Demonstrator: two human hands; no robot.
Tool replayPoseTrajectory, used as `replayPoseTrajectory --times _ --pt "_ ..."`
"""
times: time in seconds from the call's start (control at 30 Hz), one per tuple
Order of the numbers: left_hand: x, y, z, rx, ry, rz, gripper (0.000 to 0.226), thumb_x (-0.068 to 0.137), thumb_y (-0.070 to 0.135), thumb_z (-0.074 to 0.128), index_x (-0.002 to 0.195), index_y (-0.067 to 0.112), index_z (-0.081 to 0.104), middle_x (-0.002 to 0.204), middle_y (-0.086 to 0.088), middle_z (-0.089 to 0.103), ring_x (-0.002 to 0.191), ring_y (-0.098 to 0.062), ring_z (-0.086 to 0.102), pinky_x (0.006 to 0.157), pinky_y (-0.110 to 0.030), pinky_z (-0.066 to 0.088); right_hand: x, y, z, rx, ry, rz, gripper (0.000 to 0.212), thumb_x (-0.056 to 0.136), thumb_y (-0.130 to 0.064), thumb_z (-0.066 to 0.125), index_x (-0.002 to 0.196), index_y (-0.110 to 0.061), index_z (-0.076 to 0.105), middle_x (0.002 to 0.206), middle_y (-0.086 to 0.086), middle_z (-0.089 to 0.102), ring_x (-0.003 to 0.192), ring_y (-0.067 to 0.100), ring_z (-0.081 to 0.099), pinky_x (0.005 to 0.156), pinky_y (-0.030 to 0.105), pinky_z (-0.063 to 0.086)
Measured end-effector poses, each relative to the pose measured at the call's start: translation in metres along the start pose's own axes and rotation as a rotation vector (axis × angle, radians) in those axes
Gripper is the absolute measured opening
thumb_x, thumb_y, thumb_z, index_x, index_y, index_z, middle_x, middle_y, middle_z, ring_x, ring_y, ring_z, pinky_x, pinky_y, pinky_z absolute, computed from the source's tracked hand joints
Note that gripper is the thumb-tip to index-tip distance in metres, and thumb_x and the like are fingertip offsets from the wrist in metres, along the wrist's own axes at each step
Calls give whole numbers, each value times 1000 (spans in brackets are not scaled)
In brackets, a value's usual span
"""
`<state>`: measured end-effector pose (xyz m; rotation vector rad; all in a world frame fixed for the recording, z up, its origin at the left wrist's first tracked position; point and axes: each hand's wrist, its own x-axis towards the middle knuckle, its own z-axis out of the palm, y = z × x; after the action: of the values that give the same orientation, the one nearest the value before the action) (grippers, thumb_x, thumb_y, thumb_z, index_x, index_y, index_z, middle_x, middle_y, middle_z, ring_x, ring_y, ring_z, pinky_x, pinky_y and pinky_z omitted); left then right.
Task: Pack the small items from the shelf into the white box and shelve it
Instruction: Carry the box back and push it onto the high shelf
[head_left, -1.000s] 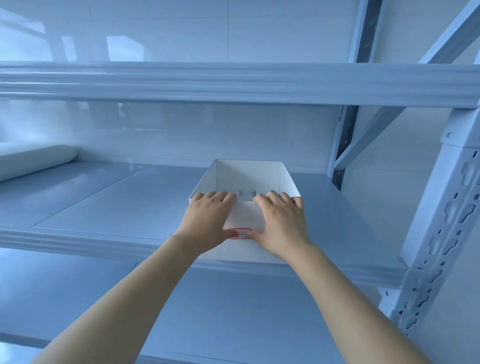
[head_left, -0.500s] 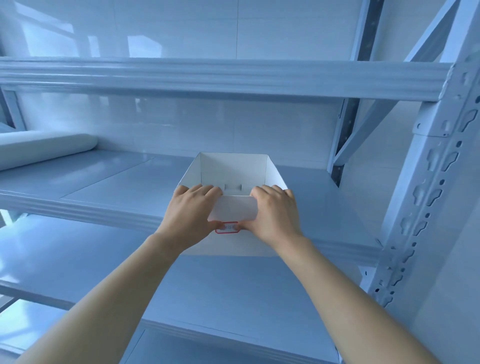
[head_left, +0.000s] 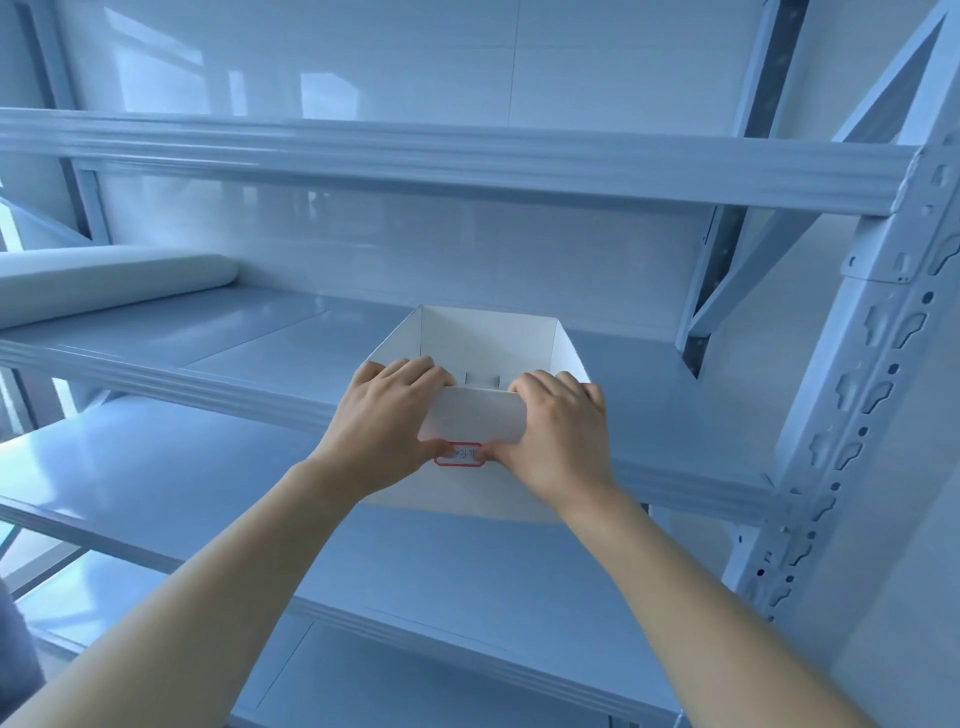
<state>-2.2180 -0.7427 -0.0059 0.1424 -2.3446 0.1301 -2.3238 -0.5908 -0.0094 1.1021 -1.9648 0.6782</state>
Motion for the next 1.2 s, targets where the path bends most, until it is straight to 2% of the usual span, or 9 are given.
replayPoseTrajectory --times 0.27,0.57,0.87,1.2 --pt "-54 -55 -51 74 26 -24 51 56 34 83 97 18 57 84 4 57 81 -22 57 75 -26 22 0 -81 18 116 52 -65 52 39 -36 89 68 -15 52 62 -3 54 63 24 50 60 26 14" --pt "-159 -165 -151 230 41 -133 55 54 37 84 97 18 56 86 4 58 82 -20 54 72 -27 22 12 -250 53 286 23 -225 53 43 -46 86 71 -15 54 67 -1 57 66 25 52 63 28 20" --pt "-255 -266 -259 401 79 -201 59 52 31 85 99 21 51 89 1 59 88 -14 43 77 -31 25 23 -423 82 459 65 -318 53 48 -50 84 73 -16 52 68 -3 55 67 24 50 64 26 16" --pt "-281 -360 -313 516 134 -254 60 51 30 87 99 18 54 91 -2 61 89 -17 46 79 -31 26 69 -526 116 527 127 -395 53 51 -49 83 82 -13 58 75 0 60 70 24 55 68 28 23"
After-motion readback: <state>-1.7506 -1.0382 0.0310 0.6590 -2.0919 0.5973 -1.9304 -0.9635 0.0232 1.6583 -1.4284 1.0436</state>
